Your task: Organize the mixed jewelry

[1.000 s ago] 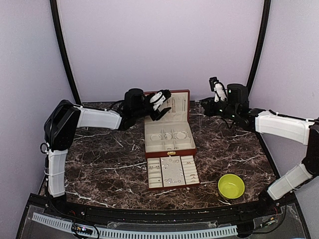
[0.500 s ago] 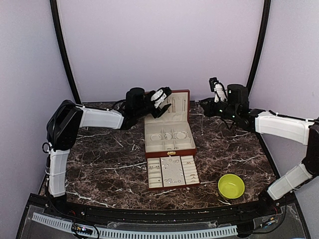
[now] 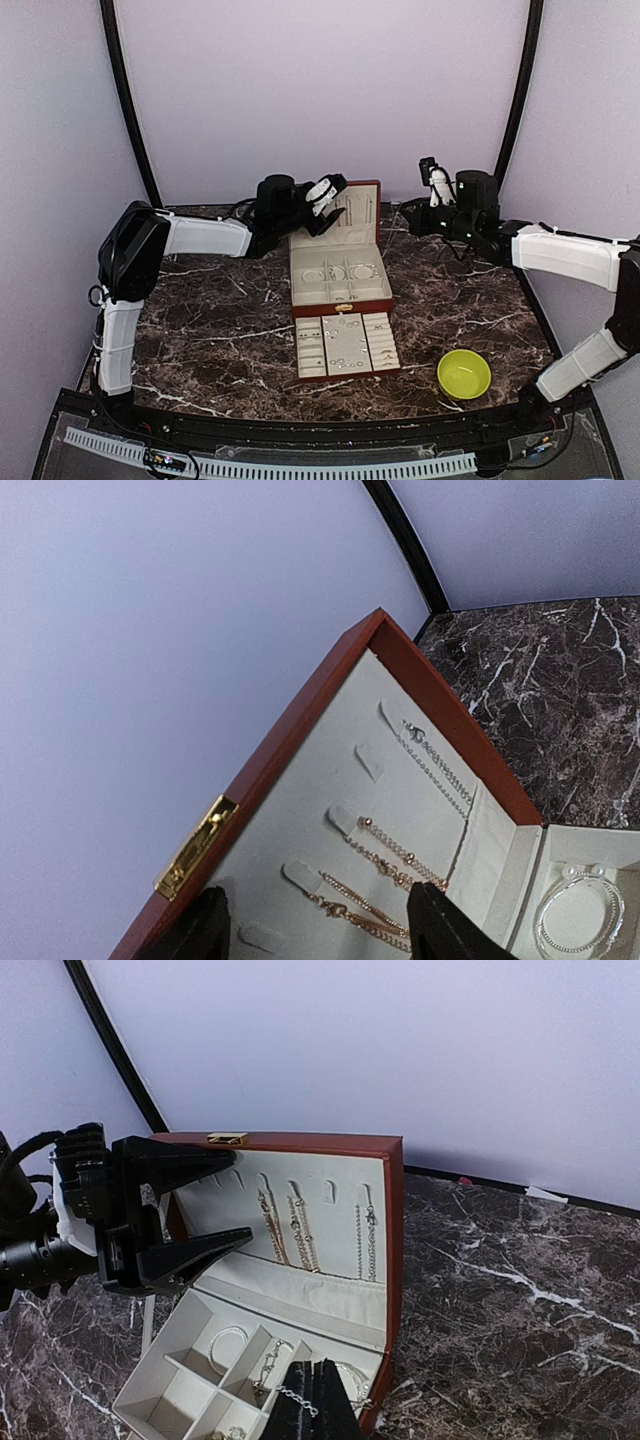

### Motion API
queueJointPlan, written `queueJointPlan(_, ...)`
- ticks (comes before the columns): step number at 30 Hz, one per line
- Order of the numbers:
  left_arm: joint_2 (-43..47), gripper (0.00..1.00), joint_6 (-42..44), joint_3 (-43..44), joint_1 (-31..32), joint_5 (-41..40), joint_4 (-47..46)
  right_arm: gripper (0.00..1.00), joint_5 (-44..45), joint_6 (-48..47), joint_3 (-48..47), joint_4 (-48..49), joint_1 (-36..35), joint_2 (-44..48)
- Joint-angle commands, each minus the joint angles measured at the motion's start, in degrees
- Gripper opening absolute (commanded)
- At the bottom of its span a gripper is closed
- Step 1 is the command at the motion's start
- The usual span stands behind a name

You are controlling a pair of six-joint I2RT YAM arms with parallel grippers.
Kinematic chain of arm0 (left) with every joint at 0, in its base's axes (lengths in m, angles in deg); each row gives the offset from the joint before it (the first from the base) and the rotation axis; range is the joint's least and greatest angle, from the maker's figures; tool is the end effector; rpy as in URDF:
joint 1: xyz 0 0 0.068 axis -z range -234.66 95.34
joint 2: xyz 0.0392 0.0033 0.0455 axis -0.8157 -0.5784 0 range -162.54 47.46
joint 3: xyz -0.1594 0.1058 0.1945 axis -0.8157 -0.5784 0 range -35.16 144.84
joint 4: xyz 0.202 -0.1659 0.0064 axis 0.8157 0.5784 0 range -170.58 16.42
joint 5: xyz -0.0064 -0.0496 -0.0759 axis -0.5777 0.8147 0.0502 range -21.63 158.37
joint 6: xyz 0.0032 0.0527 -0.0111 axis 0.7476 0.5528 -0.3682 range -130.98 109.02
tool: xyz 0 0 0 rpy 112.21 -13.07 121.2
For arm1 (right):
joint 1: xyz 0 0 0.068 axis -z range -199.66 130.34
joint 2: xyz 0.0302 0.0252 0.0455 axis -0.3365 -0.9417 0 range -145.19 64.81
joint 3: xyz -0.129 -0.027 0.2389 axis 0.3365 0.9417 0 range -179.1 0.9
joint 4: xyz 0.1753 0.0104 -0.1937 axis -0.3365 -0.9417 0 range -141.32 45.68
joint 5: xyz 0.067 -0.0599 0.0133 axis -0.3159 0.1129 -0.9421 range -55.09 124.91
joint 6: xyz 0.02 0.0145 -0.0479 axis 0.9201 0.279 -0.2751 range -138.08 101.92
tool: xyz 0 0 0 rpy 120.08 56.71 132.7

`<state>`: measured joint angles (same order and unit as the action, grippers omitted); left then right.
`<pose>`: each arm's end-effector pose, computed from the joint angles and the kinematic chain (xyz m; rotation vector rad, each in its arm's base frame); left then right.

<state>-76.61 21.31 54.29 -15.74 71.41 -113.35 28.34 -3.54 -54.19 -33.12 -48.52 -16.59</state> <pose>0.3979 -0.3238 0.2388 0.9674 1.2800 -0.1323 0.2890 0.1639 0.2912 -0.3159 1.8537 0.6320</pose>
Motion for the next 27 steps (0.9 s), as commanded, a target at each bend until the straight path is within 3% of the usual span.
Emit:
queueJointPlan(1, 0.05, 0.63, -0.92, 3.1, 0.37, -1.17, 0.43, 0.0, -0.94, 1.12, 0.86, 3.28, 0.31, 0.72)
queueJointPlan(10, -0.47, 0.62, -1.75, 3.98, 0.38, -1.01, 1.46, 0.0, -1.16, 1.35, 1.05, 3.48, 0.31, 0.77)
queueJointPlan(27, 0.08, 0.49, -0.65, 1.08, 2.19, -2.34, 3.21, 0.0, -1.29, 1.81, 1.4, 4.0, 0.32, 0.73)
